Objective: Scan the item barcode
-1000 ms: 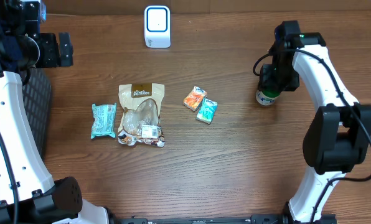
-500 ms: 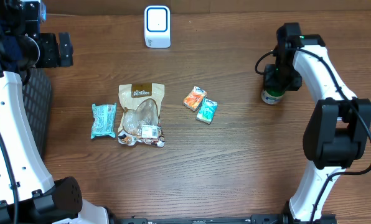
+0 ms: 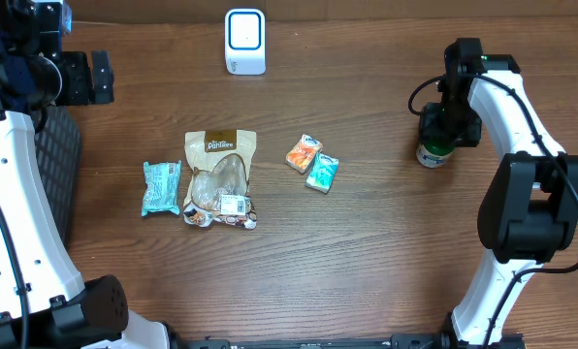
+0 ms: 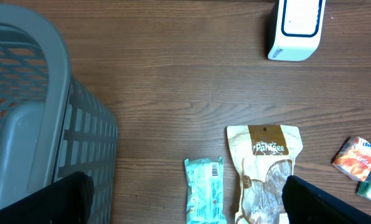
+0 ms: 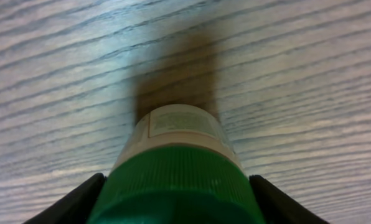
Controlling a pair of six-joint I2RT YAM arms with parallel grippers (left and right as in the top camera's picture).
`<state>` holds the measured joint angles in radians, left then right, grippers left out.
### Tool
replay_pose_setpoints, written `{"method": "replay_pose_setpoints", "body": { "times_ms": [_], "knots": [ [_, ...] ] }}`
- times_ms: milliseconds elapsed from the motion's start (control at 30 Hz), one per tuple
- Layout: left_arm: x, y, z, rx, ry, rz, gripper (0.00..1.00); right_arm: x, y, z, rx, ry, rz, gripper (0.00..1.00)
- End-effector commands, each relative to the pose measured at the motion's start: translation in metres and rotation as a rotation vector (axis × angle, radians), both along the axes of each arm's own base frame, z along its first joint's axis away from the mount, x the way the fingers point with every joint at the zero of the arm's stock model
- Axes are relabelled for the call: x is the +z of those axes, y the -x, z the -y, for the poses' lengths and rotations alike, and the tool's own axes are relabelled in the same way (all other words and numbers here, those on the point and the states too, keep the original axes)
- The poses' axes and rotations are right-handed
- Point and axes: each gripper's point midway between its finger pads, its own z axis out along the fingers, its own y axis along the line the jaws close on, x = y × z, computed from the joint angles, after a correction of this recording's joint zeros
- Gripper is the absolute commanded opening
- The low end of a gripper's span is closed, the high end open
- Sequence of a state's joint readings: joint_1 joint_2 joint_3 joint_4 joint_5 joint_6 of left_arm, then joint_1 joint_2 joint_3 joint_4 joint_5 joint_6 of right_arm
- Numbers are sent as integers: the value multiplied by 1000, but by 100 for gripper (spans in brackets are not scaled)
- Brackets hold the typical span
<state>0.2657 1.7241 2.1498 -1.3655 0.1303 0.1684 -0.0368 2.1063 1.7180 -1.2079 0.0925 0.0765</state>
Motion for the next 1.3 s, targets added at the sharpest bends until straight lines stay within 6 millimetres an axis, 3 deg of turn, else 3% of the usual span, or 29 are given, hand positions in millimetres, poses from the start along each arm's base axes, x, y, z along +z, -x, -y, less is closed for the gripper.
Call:
{"method": "replay_pose_setpoints", "body": {
  "times_ms": [0, 167, 333, 500, 633, 800, 1033, 1267],
  "knots": [
    [9, 0, -2, -10, -21, 23, 100, 5, -2, -1, -4, -4, 15, 77],
    [9, 0, -2, -10, -21, 23, 100, 26, -10, -1, -5, -5, 38, 86],
    [9, 0, -2, -11, -21, 23, 99, 73, -20, -13, 4, -63, 89, 91],
    [9, 0, -2, -10, -21, 23, 100, 121, -20, -54, 44, -253, 134, 99],
    [9, 0, -2, -10, -21, 23, 100, 134, -13, -95, 73, -462, 117, 100],
    [9, 0, -2, -10, -21, 23, 99, 125, -3, -116, 97, -513, 64, 100],
    [9, 0, -2, -10, -21, 23, 100, 99, 19, -147, 144, -513, -41, 66],
    [9, 0, -2, -10, -21, 23, 99, 63, 38, -182, 154, -505, -120, 61]
  ]
}}
